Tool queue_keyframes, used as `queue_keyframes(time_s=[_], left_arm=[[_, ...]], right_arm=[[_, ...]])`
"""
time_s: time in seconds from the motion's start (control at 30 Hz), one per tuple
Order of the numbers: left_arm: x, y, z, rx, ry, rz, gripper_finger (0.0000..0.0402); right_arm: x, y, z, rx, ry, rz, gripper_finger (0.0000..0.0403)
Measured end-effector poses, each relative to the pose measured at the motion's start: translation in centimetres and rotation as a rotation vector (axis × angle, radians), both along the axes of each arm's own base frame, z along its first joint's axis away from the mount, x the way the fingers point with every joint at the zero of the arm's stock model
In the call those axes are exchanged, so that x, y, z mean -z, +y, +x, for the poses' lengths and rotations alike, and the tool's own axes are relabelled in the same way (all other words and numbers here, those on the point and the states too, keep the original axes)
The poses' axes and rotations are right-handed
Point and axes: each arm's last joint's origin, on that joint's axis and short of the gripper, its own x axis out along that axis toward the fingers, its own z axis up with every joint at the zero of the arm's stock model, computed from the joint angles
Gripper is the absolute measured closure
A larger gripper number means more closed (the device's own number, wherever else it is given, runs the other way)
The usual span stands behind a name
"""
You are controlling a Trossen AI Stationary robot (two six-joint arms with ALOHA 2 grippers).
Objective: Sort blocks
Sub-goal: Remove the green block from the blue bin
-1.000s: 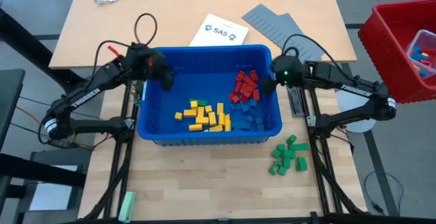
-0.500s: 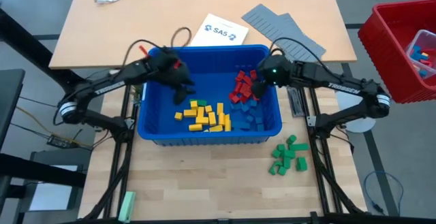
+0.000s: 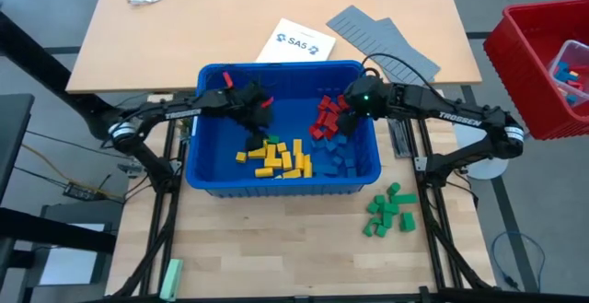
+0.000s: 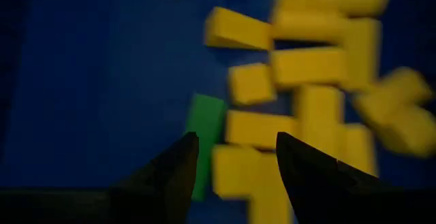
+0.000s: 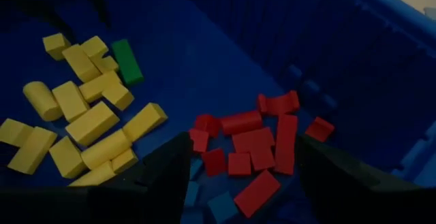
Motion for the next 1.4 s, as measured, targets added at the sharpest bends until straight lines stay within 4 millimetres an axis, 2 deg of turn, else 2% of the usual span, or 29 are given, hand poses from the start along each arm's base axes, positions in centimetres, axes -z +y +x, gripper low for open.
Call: queue_keyframes(time_s=[0.2, 0.6, 0.87, 1.0, 1.27, 1.4], left_arm=[[2.1, 1.3, 2.3, -0.086, -0.061, 0.018, 0.0195], [8.1, 1.9, 3.4, 0.064, 0.117, -0.008, 0.0195], [8.9, 2.3, 4.0, 0.05, 0.118, 0.04, 0.0195], [9.1, 2.3, 4.0, 0.106, 0.124, 0.071, 0.0197], [9.9, 2.2, 3.9, 0.11, 0.16, 0.03, 0.0238], [9.9, 2.2, 3.9, 0.098, 0.157, 0.02, 0.0244]], right_arm=[[0.1, 0.0, 0.1, 0.001, 0.005, 0.003, 0.0163], [0.1, 0.2, 0.1, 0.006, -0.001, 0.016, 0.0167], [0.1, 0.2, 0.1, 0.006, 0.0, 0.015, 0.0167], [0.1, 0.2, 0.1, 0.004, 0.001, 0.013, 0.017], [0.1, 0.2, 0.1, 0.009, -0.002, 0.017, 0.017], [0.1, 0.2, 0.1, 0.009, -0.004, 0.016, 0.0171]])
